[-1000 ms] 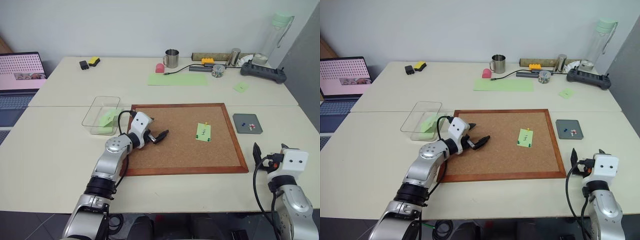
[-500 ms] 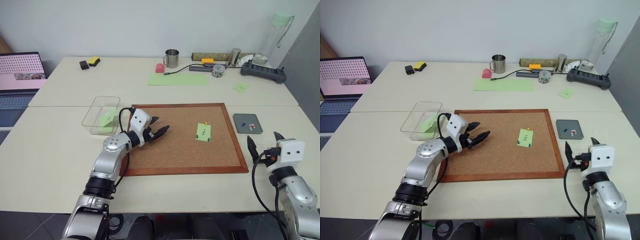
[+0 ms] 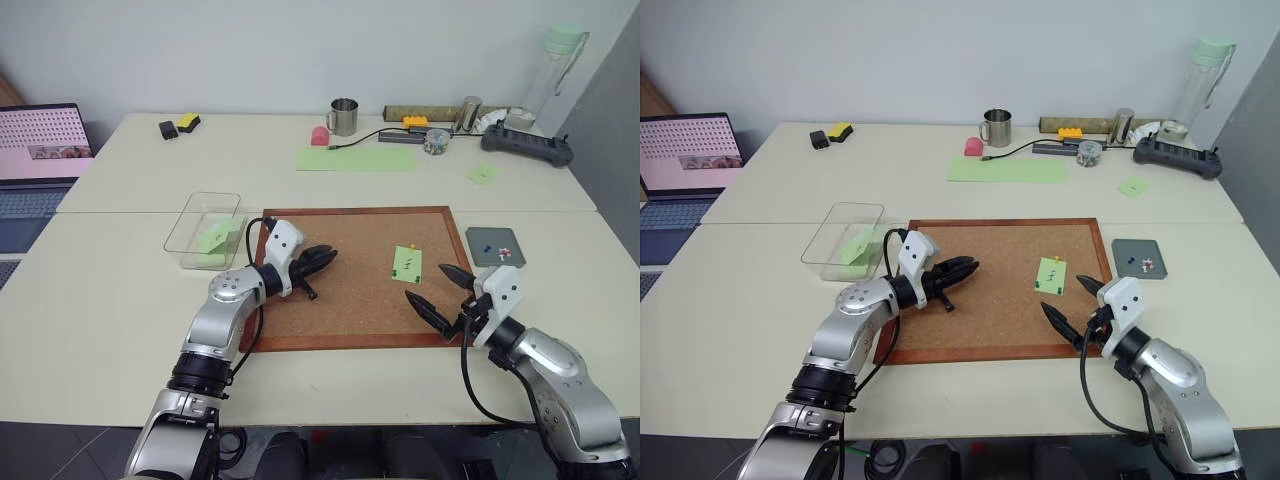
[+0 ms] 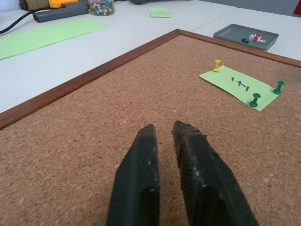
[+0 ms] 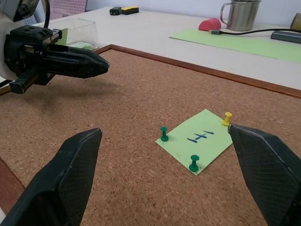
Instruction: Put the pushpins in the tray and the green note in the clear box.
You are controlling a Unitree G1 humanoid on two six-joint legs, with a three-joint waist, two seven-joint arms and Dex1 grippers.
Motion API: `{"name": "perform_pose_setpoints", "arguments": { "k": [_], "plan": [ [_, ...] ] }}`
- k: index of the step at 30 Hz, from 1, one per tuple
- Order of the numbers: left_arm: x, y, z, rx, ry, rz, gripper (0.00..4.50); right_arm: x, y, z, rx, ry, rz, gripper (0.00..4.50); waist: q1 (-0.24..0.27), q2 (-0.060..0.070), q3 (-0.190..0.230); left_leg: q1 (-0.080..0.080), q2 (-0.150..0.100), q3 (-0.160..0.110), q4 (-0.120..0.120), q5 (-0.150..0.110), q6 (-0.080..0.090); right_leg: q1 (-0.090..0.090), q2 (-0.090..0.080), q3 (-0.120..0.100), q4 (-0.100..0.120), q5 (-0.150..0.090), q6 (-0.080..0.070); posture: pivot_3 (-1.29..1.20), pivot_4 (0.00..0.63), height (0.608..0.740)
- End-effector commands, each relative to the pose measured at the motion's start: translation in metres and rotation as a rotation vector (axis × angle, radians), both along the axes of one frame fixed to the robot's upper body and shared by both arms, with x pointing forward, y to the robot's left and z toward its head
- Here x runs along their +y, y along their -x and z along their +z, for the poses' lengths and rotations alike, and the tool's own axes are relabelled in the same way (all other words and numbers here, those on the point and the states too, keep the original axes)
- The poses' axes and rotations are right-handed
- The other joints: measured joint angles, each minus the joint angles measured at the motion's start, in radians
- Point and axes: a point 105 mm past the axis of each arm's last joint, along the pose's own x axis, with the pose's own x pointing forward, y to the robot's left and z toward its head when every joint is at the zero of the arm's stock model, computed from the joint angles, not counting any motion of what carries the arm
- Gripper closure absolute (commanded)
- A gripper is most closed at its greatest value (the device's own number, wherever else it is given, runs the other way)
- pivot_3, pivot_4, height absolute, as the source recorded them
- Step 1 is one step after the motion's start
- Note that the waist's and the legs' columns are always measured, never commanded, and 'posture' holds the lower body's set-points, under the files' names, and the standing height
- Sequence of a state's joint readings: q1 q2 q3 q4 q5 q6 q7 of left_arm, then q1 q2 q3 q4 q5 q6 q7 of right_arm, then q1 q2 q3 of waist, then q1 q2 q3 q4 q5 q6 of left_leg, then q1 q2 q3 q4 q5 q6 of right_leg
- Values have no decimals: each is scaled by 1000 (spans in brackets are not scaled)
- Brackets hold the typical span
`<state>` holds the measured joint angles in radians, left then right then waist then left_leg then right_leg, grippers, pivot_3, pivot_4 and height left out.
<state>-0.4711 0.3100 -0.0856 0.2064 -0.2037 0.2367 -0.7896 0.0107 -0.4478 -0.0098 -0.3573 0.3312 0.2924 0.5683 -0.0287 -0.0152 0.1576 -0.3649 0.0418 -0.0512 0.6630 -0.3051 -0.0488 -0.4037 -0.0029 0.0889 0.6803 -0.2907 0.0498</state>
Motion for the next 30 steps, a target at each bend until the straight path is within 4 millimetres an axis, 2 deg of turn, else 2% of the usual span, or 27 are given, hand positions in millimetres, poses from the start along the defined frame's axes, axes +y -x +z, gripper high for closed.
{"name": "perform_pose_setpoints", "arguments": {
  "k": [1,8,14,19,22,30],
  "plan": [
    [-10,2,8,-24,0,-41,4453,4,-11,5,-32,9,-1,0,0,0,0,0,0,0,0,0,0,0,0,0,0,0,0,0,150,740],
    [-14,3,-12,29,-60,-41,4453,4,-21,0,-19,20,-6,0,1,0,0,0,0,0,0,0,0,0,0,0,0,0,0,0,150,740],
    [-11,9,-46,144,-186,-39,4453,4,-22,-2,-5,16,-9,0,1,0,0,0,0,0,0,0,0,0,0,0,0,0,0,0,150,740],
    [-13,8,-41,131,-170,-36,4453,4,-26,2,-5,-23,-33,0,1,0,0,1,0,0,0,0,0,1,0,0,0,0,0,0,150,740],
    [-13,8,-40,130,-163,-38,4453,2,-37,5,12,-51,-81,0,1,0,-1,1,0,0,0,0,0,1,0,0,0,0,0,0,150,740],
    [-18,11,-32,106,-140,-51,4453,-2,-72,-5,66,-1,-159,0,1,1,-1,0,0,0,0,0,0,0,0,0,0,0,0,0,150,740]
  ]
}}
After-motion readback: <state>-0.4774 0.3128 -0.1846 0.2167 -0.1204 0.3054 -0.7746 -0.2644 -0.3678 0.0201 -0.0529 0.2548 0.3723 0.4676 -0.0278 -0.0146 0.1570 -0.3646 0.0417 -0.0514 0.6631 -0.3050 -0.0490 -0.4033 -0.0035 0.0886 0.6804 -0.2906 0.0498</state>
